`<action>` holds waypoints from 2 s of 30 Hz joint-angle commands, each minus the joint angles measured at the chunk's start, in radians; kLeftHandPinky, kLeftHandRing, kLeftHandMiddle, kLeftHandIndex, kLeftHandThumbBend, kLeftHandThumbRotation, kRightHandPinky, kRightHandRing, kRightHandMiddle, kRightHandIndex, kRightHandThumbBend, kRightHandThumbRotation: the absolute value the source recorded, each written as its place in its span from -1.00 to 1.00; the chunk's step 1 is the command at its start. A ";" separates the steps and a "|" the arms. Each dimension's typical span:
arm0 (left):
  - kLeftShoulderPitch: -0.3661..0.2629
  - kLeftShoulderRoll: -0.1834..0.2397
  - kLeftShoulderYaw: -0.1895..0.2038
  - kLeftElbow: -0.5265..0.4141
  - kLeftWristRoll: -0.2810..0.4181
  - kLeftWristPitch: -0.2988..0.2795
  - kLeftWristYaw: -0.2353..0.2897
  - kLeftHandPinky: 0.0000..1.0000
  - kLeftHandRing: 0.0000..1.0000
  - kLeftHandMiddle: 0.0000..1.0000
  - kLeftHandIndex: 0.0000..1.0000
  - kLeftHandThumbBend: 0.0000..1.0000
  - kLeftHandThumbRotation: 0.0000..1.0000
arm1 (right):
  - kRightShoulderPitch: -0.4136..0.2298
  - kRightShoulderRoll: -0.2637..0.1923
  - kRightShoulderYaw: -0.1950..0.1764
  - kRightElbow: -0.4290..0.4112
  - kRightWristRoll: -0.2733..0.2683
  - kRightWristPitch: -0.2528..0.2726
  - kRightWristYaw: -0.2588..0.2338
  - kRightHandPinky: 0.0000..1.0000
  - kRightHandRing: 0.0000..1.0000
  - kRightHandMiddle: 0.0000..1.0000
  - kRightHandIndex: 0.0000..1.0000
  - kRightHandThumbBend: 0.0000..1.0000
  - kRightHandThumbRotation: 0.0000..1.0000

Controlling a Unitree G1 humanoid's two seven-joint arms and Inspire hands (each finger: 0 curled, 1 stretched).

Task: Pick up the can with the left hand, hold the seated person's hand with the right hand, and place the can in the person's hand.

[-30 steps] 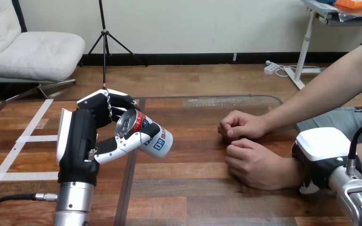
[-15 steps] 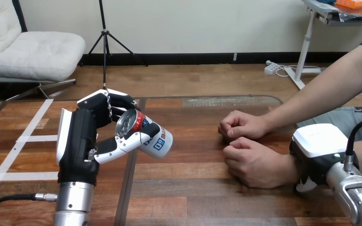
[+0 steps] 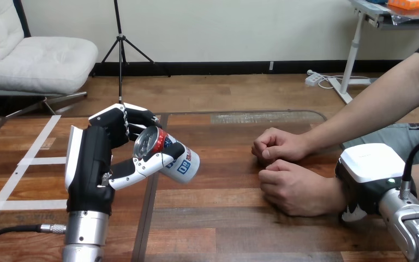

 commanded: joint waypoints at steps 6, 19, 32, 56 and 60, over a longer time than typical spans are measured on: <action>-0.046 0.003 0.007 -0.065 0.012 -0.005 0.012 -0.35 -0.23 -0.13 -0.13 0.32 -1.00 | -0.021 0.004 -0.032 0.009 0.075 -0.016 -0.045 -1.00 -0.85 -0.64 -0.31 0.22 -1.00; -0.048 0.006 0.006 -0.055 0.011 0.002 0.006 -0.37 -0.25 -0.13 -0.13 0.30 -1.00 | -0.003 -0.007 -0.048 -0.038 0.096 -0.007 -0.052 -1.00 -0.83 -0.61 -0.30 0.10 -1.00; -0.062 0.007 0.002 -0.033 0.007 -0.011 -0.003 -0.35 -0.24 -0.13 -0.13 0.32 -1.00 | 0.031 -0.011 -0.092 -0.149 0.128 0.013 -0.038 -0.98 -0.79 -0.59 -0.35 0.11 -1.00; -0.090 -0.005 -0.016 -0.018 0.011 -0.010 -0.026 -0.34 -0.23 -0.13 -0.12 0.32 -1.00 | 0.065 -0.033 -0.140 -0.341 0.130 0.049 0.046 -0.89 -0.67 -0.42 -0.13 0.32 -1.00; -0.098 -0.008 -0.018 -0.010 0.017 -0.015 -0.027 -0.33 -0.23 -0.13 -0.12 0.31 -1.00 | 0.069 -0.035 -0.144 -0.363 0.122 0.050 0.045 -0.89 -0.68 -0.43 -0.11 0.39 -1.00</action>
